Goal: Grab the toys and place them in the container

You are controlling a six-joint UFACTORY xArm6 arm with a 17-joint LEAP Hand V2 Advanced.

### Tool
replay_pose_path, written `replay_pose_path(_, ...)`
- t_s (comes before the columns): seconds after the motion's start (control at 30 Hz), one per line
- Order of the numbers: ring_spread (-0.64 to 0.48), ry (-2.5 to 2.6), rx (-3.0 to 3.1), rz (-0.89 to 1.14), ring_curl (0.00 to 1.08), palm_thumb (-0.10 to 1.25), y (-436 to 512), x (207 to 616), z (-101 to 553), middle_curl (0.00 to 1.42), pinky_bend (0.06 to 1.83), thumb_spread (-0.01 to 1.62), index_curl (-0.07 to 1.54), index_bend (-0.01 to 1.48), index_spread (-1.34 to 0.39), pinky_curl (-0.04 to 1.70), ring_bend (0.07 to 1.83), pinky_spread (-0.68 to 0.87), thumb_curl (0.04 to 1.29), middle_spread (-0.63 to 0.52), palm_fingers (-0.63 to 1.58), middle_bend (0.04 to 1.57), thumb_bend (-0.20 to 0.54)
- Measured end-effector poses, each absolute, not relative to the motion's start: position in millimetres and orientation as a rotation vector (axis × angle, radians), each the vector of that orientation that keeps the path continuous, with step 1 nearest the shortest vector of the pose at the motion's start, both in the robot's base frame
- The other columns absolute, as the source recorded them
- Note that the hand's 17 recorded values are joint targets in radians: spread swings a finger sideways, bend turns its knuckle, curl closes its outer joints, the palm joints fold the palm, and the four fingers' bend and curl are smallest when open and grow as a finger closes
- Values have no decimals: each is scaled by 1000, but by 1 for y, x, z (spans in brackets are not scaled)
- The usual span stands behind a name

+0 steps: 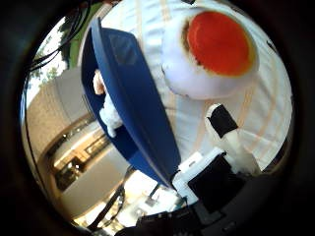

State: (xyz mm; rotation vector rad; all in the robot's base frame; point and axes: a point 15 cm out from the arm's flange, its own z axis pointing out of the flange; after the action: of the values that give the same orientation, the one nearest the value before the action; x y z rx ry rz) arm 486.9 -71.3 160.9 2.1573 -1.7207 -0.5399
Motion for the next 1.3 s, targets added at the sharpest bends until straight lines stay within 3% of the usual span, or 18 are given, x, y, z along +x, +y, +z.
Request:
replay_pose_path(0.07, 246, -1714, 2149, -537, 290, 784, -71, 487, 155, 358, 472, 1131, 299, 182, -224, 263, 393, 399, 492, 39, 114, 205, -25)
replay_pose_path(0.13, 238, -1720, 2156, -523, 303, 788, -71, 491, 154, 379, 482, 1131, 298, 178, -173, 246, 485, 390, 491, 4, 402, 269, -24)
replay_pose_path(0.17, 233, -1724, 2161, -513, 301, 791, -71, 493, 153, 377, 487, 1131, 291, 164, -167, 238, 504, 386, 489, -1, 435, 272, -23)
replay_pose_path(0.23, 184, -1729, 2170, -497, 355, 806, -72, 497, 152, 435, 507, 1124, 291, 160, -220, 244, 680, 356, 490, -45, 740, 410, -20)
replay_pose_path(0.33, 133, -1725, 2189, -486, 472, 846, -72, 499, 153, 550, 526, 1115, 256, 112, -298, 257, 989, 344, 494, -91, 948, 654, -14)
replay_pose_path(0.43, 53, -1730, 2202, -468, 607, 932, -73, 501, 161, 693, 824, 1102, 226, 167, -420, 373, 1197, 352, 510, -145, 1072, 859, 2)
replay_pose_path(0.57, -3, -1758, 2219, -425, 673, 1015, -73, 502, 192, 793, 1090, 1112, 228, 254, -544, 504, 1257, 326, 556, -181, 1084, 958, 16)
replay_pose_path(0.73, -53, -1734, 2169, -499, 729, 1012, -72, 472, 225, 897, 1269, 1124, 259, 388, -693, 642, 1314, 279, 603, -213, 1006, 1033, -8)
replay_pose_path(0.83, -71, -1734, 2144, -534, 758, 1003, -73, 447, 264, 946, 1320, 1132, 281, 450, -766, 706, 1355, 256, 624, -225, 946, 1070, -13)
replay_pose_path(1.3, -108, -1738, 2398, -277, 833, 969, -26, 369, 444, 1090, 1442, 1164, 467, 673, -1020, 919, 1499, 182, 697, -249, 733, 1212, -14)
